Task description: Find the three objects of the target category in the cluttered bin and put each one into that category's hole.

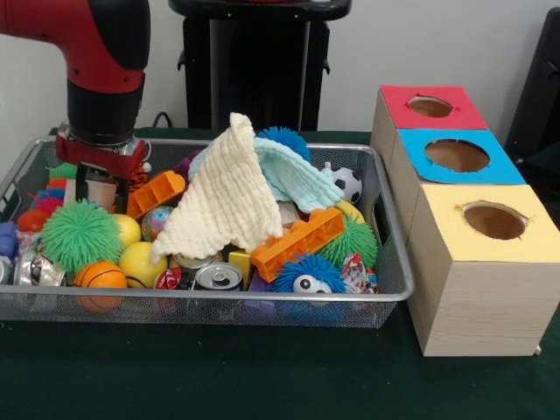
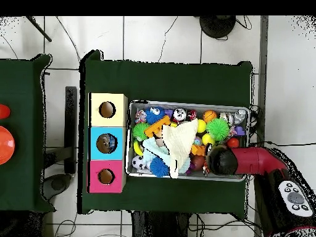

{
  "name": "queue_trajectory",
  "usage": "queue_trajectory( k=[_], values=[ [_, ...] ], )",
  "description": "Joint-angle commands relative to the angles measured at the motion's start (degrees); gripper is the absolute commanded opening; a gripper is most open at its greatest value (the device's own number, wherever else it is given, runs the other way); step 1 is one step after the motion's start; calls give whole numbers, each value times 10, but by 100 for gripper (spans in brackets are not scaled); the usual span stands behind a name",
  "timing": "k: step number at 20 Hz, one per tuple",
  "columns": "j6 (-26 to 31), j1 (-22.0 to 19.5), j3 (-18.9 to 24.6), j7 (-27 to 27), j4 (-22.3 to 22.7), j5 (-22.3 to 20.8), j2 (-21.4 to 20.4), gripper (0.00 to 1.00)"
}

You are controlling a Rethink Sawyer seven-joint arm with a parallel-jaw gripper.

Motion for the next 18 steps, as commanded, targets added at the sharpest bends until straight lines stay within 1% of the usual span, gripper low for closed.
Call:
queue_trajectory(
  k=[1, 6, 9, 12, 13, 15, 18],
  values=[
    [-31, 4, 28, -51, -23, -44, 65, 100],
    [-23, -2, 33, -56, -24, -42, 64, 100],
    [-40, 12, 12, -29, -30, -55, 59, 100],
    [-71, 31, -10, 5, -55, -72, 81, 100],
    [-77, 32, -11, 9, -64, -74, 92, 100],
    [-85, 38, -15, 18, -76, -77, 108, 100],
    [-96, 58, -37, 47, -88, -82, 120, 100]
  ],
)
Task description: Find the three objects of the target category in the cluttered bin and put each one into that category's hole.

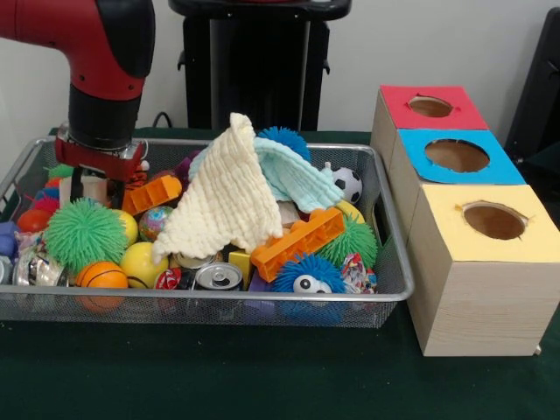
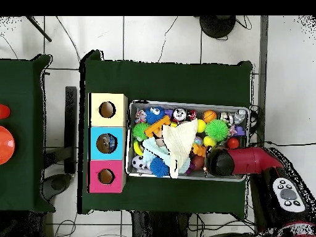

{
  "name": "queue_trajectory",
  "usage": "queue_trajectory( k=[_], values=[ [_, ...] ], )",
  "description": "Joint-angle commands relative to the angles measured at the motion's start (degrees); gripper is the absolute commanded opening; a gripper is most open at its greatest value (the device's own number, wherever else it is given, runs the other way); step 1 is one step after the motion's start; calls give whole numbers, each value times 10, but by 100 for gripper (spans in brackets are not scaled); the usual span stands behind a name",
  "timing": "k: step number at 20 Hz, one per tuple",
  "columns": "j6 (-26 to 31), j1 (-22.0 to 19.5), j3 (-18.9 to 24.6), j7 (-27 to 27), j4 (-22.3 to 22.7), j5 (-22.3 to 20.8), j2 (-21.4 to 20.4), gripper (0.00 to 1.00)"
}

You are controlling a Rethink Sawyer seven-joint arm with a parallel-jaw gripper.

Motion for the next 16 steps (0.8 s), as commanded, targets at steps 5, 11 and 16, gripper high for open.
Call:
queue_trajectory(
  k=[5, 11, 16],
  values=[
    [-119, 47, -34, 70, -101, -55, 137, 100],
    [-166, 49, -46, 76, -150, -46, 204, 100],
    [-170, 44, -42, 69, -134, -18, 202, 100]
  ],
)
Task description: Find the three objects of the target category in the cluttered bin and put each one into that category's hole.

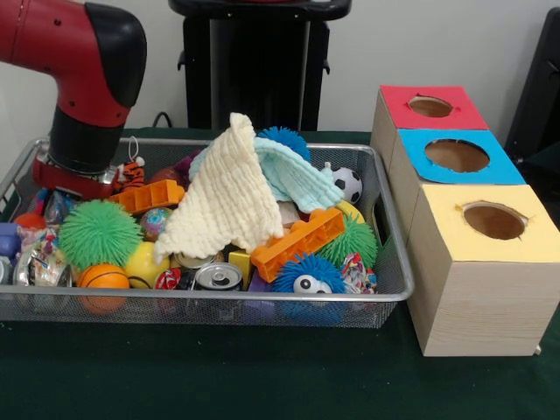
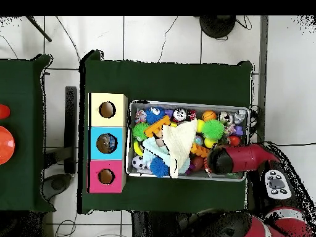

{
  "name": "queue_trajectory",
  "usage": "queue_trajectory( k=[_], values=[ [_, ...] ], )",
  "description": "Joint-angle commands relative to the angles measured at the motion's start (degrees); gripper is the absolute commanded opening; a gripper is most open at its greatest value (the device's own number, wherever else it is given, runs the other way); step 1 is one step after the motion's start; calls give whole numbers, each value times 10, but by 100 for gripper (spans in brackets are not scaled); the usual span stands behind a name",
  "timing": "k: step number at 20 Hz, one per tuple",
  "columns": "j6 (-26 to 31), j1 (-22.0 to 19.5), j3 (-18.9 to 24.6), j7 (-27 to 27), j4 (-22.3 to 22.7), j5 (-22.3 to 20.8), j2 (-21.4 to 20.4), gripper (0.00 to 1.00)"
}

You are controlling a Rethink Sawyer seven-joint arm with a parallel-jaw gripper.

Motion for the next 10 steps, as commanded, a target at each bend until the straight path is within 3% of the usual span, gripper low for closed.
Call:
queue_trajectory(
  k=[1, 7, 10],
  values=[
    [-103, -10, 43, 68, -55, 5, 137, 100],
    [-103, -14, 44, 83, -31, 38, 120, 100],
    [-90, -25, 61, 65, -3, 49, 95, 100]
  ],
)
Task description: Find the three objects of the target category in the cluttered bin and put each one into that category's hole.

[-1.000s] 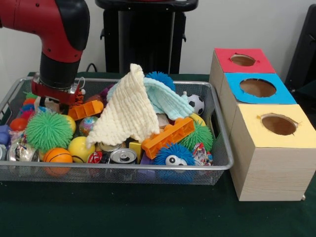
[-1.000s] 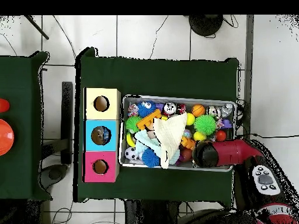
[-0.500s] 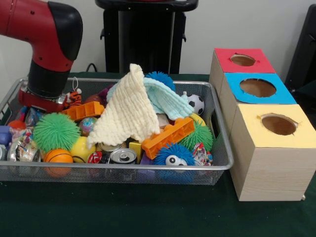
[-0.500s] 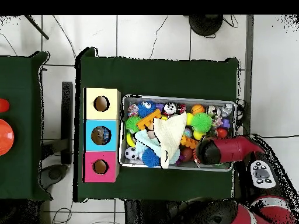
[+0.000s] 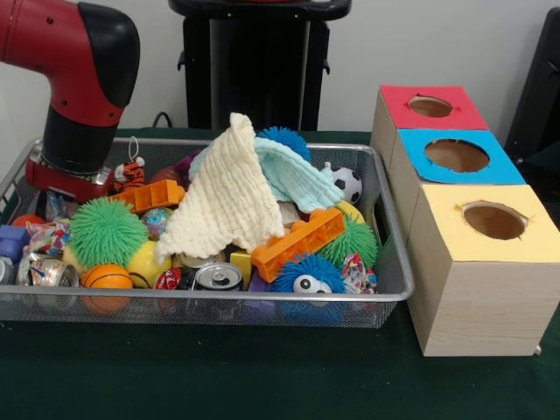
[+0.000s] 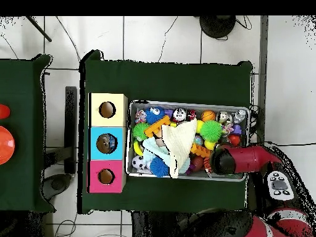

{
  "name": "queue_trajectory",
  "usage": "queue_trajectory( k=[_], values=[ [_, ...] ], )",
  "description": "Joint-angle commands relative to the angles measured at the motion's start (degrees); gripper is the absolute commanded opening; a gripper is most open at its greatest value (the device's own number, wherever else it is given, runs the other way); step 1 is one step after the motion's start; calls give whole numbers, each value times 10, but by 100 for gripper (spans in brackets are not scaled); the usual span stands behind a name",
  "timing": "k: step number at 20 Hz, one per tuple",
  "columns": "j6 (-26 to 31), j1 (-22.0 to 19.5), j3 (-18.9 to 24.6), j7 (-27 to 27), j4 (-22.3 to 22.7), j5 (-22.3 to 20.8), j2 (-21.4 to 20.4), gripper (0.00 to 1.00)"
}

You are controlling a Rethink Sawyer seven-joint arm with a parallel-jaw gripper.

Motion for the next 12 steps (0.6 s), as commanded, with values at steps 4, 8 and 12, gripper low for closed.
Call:
queue_trajectory(
  k=[4, 8, 12],
  values=[
    [-68, 2, 53, 76, 31, 47, 58, 100],
    [-76, 3, 51, 68, 29, 42, 57, 100],
    [-78, 8, 46, 72, 32, 41, 52, 100]
  ],
)
